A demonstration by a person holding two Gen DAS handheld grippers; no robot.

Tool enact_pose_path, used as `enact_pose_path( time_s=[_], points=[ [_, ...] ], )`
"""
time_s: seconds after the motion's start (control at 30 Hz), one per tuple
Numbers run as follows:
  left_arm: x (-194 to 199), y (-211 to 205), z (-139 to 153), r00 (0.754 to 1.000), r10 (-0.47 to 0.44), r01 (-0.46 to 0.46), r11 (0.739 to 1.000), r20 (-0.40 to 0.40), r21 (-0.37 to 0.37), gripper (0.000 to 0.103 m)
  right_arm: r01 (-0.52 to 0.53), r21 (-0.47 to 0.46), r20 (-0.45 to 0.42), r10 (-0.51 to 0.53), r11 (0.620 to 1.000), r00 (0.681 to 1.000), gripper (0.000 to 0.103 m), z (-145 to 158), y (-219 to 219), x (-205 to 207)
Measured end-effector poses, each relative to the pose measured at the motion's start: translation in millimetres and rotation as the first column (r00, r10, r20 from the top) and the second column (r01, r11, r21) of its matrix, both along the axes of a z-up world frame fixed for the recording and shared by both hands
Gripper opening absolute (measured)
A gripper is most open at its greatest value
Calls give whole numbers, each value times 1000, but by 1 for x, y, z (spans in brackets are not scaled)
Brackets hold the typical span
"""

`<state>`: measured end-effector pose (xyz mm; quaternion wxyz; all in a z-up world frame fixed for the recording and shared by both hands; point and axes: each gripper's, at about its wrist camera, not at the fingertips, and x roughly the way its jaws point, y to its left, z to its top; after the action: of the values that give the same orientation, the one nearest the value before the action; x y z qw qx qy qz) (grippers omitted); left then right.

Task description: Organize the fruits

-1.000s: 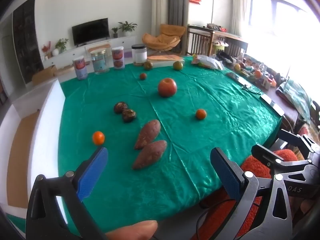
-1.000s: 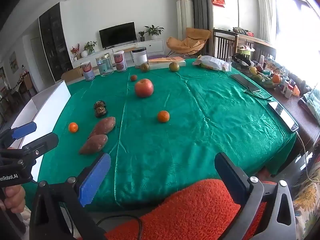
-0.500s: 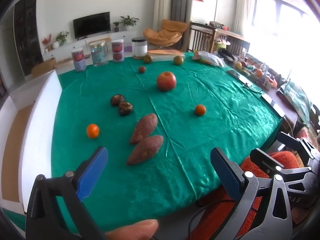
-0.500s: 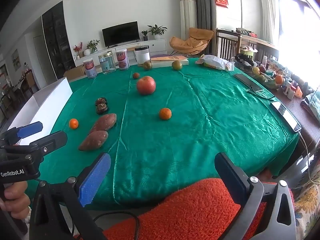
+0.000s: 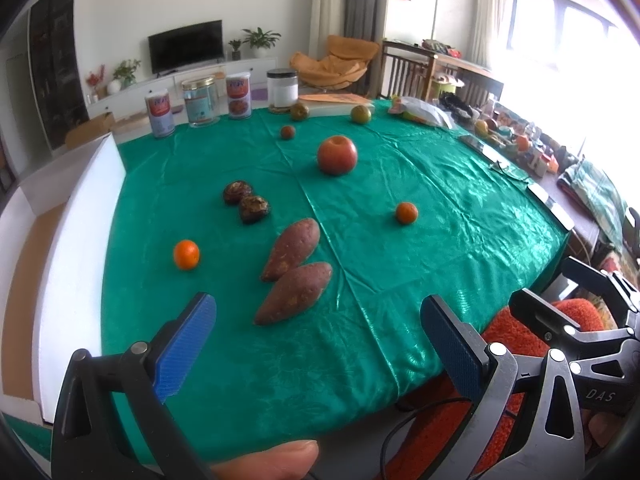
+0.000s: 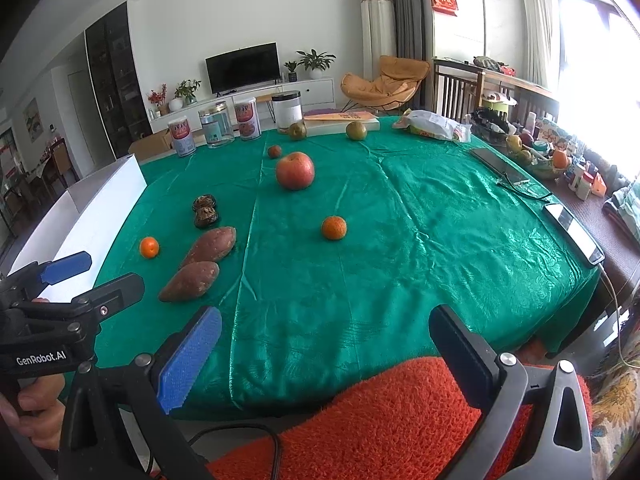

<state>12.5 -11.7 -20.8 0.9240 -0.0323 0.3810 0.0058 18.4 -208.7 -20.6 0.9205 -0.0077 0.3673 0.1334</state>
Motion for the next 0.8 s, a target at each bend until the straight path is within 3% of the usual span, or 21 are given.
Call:
enact_pose_path(
  time_s=[0.37,0.8],
  points=[
    [1,5,-4,999,40,-40,999,-5,13,102,3,-17,24,-2,1000,1000,103,4,2,-3],
    [2,10,-9,998,49,-49,998,-27,-27,102,10,-18,23,-9,1000,1000,103,2,1,-3]
  ],
)
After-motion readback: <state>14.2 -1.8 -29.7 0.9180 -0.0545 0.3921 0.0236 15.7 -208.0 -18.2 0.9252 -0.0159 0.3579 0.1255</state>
